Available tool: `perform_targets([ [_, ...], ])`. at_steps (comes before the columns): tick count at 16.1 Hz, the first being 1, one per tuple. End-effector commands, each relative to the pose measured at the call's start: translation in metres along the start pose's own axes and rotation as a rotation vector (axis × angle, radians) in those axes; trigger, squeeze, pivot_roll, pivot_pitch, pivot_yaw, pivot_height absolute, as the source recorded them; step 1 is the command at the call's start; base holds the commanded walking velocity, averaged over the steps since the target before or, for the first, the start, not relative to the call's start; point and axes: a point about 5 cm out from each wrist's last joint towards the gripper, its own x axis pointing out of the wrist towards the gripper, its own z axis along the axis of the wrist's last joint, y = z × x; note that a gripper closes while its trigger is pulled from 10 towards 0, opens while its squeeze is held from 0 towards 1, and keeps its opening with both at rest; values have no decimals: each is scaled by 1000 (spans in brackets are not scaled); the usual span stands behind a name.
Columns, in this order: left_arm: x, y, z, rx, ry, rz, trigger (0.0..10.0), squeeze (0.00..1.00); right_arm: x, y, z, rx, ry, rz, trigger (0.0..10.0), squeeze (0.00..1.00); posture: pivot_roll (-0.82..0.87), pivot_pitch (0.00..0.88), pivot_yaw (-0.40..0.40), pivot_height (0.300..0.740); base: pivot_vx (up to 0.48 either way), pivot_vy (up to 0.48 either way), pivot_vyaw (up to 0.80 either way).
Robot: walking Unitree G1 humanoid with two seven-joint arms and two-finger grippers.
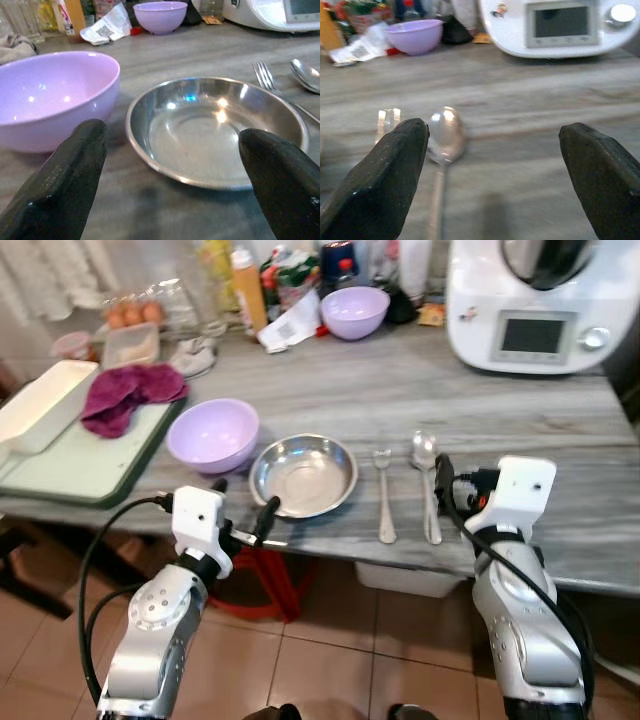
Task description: Setting the table
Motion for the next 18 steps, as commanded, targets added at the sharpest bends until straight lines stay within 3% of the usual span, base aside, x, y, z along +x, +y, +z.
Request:
perform_targets([
  [1, 1, 5, -1, 6, 12, 37, 10000, 0, -2, -1, 4, 4, -15, 7, 10000, 0, -166, 111, 98, 740, 0, 0, -788],
  [4, 3, 5, -2, 11, 18, 56, 10000, 0, -2, -3, 3, 14, -11, -3, 10000, 0, -171, 113, 98, 740, 0, 0, -779],
  [7, 4, 3, -4, 14, 24, 56, 10000, 0, -4, -1, 2, 21, -10, 2, 10000, 0, -171, 116, 102, 740, 0, 0, 0],
  [18, 3, 6, -6, 28, 42, 50, 10000, 0, -5, -3, -1, 26, -6, -24, 10000, 0, -170, 125, 113, 740, -310, 0, 0],
])
